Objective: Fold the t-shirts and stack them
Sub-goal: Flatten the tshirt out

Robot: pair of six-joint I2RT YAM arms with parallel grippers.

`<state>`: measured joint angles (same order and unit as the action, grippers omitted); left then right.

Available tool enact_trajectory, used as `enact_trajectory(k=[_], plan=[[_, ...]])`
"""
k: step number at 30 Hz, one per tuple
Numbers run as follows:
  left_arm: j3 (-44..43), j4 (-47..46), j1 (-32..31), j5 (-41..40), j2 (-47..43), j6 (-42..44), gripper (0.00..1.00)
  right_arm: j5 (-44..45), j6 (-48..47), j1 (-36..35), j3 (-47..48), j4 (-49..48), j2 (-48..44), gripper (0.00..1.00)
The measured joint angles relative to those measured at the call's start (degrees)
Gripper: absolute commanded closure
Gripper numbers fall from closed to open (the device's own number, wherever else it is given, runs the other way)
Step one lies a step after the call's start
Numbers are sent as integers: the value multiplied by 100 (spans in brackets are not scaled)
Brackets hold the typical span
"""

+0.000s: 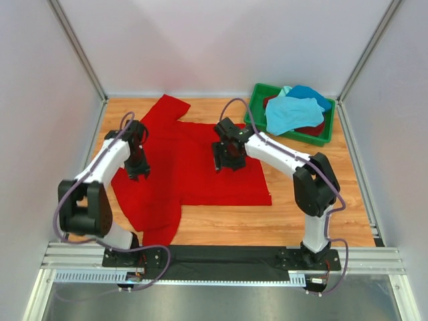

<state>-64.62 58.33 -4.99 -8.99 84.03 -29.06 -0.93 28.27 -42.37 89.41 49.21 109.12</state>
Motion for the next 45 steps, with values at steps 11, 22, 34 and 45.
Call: enact_trajectory(k=[11, 22, 34, 45], plan=[[-1329, -402, 688, 393, 2898, 227, 62, 645, -848, 629, 407, 24, 1200, 34], [-4094, 118, 905, 284, 4358, 400, 59, 634, -984, 984, 2033, 450, 2225, 34], [529, -129, 892, 256, -793, -461, 71, 334, -883, 1067, -236, 511, -199, 31], [2253, 407, 872, 984, -1460, -1633, 79, -866, 52, 1849, -2264, -350, -1320, 46]])
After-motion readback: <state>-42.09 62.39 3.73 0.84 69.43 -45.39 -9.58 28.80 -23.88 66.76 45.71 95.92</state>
